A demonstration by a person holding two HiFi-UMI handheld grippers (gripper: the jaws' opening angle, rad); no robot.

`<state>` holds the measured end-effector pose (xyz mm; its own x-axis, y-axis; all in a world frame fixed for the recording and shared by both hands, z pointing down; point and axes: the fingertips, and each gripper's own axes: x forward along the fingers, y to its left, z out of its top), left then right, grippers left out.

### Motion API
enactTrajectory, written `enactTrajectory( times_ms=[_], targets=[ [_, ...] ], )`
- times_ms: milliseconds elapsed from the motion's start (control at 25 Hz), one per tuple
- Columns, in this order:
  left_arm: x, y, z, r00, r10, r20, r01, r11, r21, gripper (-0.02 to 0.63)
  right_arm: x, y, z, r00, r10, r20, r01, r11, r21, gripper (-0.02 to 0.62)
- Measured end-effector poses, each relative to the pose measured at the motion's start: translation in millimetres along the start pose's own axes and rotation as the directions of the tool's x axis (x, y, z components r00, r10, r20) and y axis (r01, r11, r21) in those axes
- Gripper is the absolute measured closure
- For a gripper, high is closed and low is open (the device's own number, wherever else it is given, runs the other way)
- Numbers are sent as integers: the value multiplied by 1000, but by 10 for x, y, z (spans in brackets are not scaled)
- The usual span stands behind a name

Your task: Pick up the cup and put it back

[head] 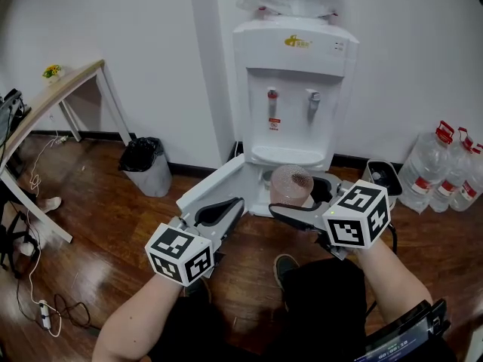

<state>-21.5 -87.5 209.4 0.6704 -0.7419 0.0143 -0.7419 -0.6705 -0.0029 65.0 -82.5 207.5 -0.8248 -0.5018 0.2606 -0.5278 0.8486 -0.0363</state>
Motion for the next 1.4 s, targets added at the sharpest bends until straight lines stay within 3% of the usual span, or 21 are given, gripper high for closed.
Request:
enactTrajectory(
  times_ms=[240, 480, 640, 880, 1040, 1400],
  targets=[
    [14, 38, -38, 1000, 5, 1, -5, 1000, -11, 394, 55, -121, -68, 1000, 0, -12, 0, 1000, 6, 225],
    [151, 26, -254, 999, -24, -46, 26, 999, 34, 393, 220, -488, -554, 998, -25, -54, 28, 998, 53, 225],
    [300, 68, -780, 984, -25, -176, 34, 998, 49, 393, 401, -706, -998, 997, -40, -72, 45, 996, 81, 225],
    [546, 222, -1646, 937, -53, -344, 56, 998, -3, 393, 662, -1085, -1701, 989, -97, -109, 109, 987, 116, 225],
    [749, 345, -2092, 923, -48, -383, 51, 999, -2, 393, 836, -1234, -2148, 984, -120, -131, 137, 982, 129, 225],
    [1138, 564, -2860, 922, 84, -378, -100, 995, -24, 393, 1040, -1599, -2738, 964, -224, -141, 243, 960, 140, 225]
  ],
)
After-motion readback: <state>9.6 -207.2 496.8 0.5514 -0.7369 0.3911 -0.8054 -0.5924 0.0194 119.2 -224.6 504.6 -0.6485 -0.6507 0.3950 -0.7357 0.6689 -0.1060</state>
